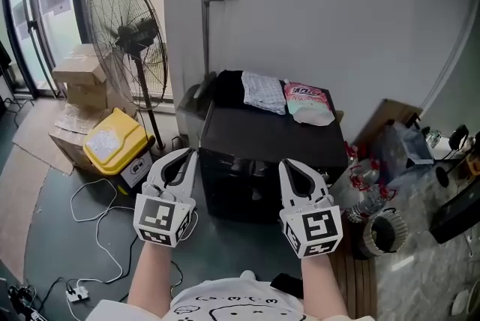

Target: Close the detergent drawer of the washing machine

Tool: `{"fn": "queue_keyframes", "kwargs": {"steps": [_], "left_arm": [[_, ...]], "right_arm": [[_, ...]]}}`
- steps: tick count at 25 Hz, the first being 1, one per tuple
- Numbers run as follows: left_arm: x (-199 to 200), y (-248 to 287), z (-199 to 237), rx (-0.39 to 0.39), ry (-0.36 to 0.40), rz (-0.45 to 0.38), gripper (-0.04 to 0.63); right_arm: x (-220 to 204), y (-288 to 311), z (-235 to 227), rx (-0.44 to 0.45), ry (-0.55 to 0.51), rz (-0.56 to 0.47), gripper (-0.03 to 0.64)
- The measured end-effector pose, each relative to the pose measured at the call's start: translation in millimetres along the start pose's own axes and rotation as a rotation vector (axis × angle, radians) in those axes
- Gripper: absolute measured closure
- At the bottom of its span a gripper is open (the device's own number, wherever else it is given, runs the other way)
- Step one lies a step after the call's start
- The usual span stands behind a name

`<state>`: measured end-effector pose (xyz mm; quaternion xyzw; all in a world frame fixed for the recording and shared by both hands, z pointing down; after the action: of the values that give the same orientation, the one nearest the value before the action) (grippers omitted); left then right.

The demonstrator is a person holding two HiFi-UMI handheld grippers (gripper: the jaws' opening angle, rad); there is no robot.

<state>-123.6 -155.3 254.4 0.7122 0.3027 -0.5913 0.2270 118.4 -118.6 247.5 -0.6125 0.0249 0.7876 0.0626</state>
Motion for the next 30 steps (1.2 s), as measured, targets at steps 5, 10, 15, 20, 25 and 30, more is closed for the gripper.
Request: {"fn": "queue_keyframes", "kwargs": {"steps": [5, 10, 15, 20, 25, 30], "left_arm": [[13, -5, 4, 0.027, 0.059, -0.010, 0.577], [18, -9, 8, 0.044, 0.055, -0.036, 0.577], [22, -8, 4, 0.039, 0.061, -0.045, 0.577], [23, -5, 0, 0.033, 0.067, -0.043, 0.578], [23, -3, 1, 0.031, 0.072, -0.039, 0.577], [26, -2, 1, 0.023, 0.083, -0.042, 0.578]], "right_arm": [[12, -2, -6, -0.013, -0.009, -0.032, 0.617], [18, -4, -8, -0.012, -0.011, -0.083, 0.617], [21, -7, -10, -0.018, -0.003, -0.092, 0.617], [20, -7, -12, -0.015, 0.003, -0.093, 0.617], [21, -4, -9, -0.012, 0.007, -0.100, 0.617], [24, -3, -6, -0.011, 0.009, -0.101, 0.617]]}}
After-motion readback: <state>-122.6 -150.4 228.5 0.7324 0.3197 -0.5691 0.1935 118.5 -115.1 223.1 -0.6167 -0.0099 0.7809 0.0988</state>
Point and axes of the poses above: the fingertips, and each gripper's own axes: y forward along the fingers, z to its left, x out of its top, the point moved 7 cm from there along -y, backward along the fingers, and after that the axes turned 13 degrees about -x, right-handed, at the moved point
